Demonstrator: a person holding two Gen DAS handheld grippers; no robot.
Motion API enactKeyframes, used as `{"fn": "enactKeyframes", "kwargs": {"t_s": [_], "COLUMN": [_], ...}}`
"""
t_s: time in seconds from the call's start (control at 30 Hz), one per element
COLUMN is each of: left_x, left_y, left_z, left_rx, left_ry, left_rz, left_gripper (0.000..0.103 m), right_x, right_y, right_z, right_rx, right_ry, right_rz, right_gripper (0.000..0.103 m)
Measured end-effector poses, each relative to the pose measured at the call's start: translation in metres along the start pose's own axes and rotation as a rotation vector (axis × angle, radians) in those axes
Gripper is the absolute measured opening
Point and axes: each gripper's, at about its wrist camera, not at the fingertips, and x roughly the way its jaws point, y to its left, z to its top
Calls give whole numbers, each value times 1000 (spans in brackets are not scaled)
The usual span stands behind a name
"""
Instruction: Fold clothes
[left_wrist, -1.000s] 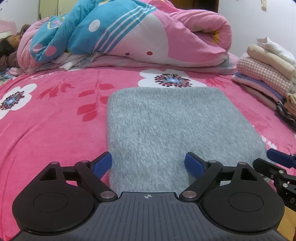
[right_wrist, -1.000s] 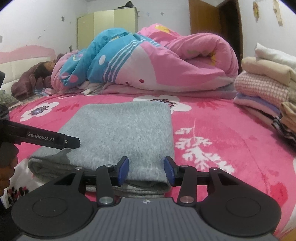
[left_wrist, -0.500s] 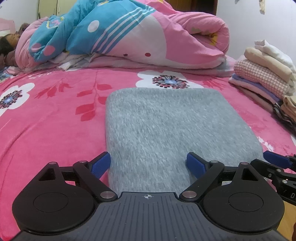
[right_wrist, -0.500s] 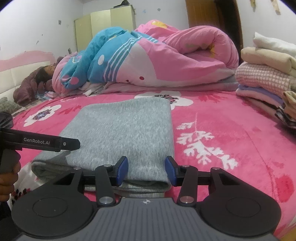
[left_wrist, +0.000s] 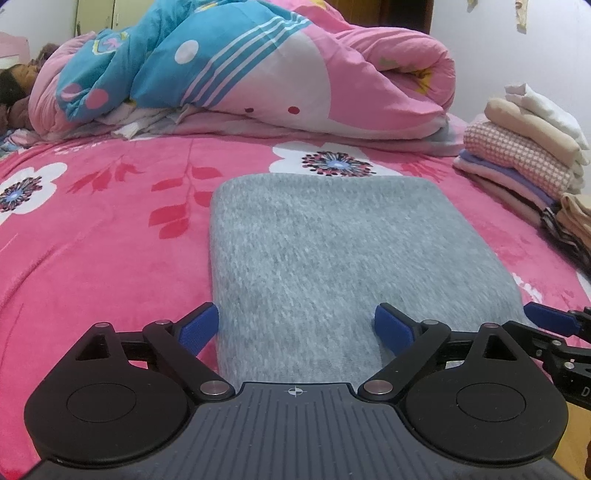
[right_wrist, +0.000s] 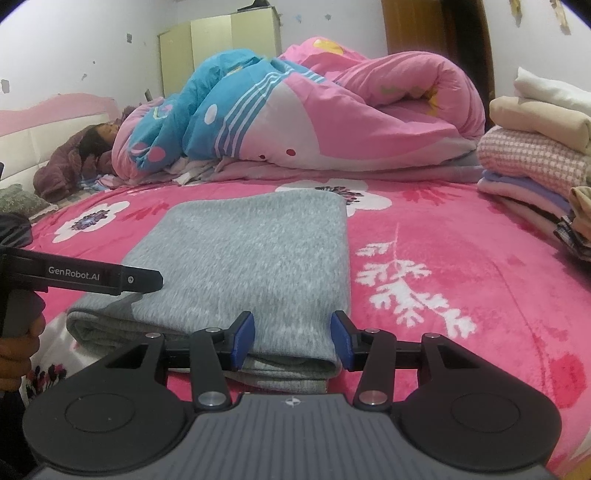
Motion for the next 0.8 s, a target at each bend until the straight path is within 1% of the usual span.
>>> {"fn": "enactKeyframes", "kwargs": {"t_s": [0.17,0.3,0.43,0.53,0.63,0.7,0.8], "left_x": [2,4,3,1,-3,-4,-2], "left_y": [4,8,9,11,12,11,7], "left_z": [-1,-1,-1,-1,1,2,2], "left_rx": [-18,-42,-40,-42,-44,-43,-20], "left_ry": [3,13,5,-24,-63,-85,-95], "left_rz": [-13,-30,-40,-57,-68,-72,-66], "left_gripper": [97,97,97,97,97,97,97], "right_x": [-1,-2,-5,-11,-21,-27,-32], "right_y": [-1,-2,-3,-4,-11,-17,-25], "right_z": [-4,-6,-11,-21,-32,-36,-35], "right_rx": [-2,6,-14,-55,-57,-55,-50], "right_ry": [-16,-26,-40,-29,-17,-24,-63], "right_rz": [7,15,25,11,8,8,19], "right_gripper": [51,52,56,58,58,58,58]}}
